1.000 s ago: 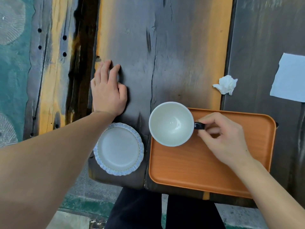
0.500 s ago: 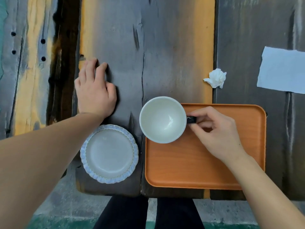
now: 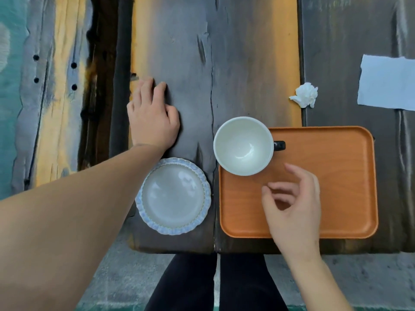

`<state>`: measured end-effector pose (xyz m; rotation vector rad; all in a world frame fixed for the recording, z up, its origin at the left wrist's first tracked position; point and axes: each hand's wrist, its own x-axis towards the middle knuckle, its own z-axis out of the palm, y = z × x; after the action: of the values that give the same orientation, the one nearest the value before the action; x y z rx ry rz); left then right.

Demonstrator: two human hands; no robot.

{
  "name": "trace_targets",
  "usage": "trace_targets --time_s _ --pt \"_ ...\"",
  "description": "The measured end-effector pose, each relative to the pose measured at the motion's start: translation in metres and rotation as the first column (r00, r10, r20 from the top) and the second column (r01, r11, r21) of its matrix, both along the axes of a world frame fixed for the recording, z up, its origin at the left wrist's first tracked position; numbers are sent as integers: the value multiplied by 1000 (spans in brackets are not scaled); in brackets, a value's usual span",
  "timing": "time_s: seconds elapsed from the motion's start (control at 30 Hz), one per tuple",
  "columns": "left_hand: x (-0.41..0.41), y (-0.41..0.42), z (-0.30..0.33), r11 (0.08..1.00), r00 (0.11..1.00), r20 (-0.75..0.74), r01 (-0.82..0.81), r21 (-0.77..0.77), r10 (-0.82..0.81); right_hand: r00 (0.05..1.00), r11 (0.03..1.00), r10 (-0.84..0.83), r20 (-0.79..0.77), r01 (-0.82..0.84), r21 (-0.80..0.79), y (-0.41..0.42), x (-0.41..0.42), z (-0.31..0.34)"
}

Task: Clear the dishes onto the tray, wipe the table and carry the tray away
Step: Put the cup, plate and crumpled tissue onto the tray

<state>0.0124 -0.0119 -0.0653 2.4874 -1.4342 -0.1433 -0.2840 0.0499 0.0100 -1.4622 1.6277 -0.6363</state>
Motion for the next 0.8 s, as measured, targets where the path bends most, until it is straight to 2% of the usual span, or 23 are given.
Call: trace_targets --time_s 0.1,0.2,0.43,0.57,0.8 --pt "-1 0 1 1000 1000 0 1 3 -1 998 997 -59 -35 57 -49 24 10 2" --pt "0 0 1 1000 1000 10 4 -3 -4 976 982 99 -193 -127 -139 44 27 3" --pt "0 0 1 1000 1000 -6 15 10 -15 870 926 356 -340 -376 6 42 81 -3" --pt "1 0 2 1000 1000 -5 14 9 -14 826 910 411 -385 -399 115 36 91 -8" --pt "0 -1 2 1000 1000 1 16 21 -16 842 930 368 -395 -342 136 34 98 -7"
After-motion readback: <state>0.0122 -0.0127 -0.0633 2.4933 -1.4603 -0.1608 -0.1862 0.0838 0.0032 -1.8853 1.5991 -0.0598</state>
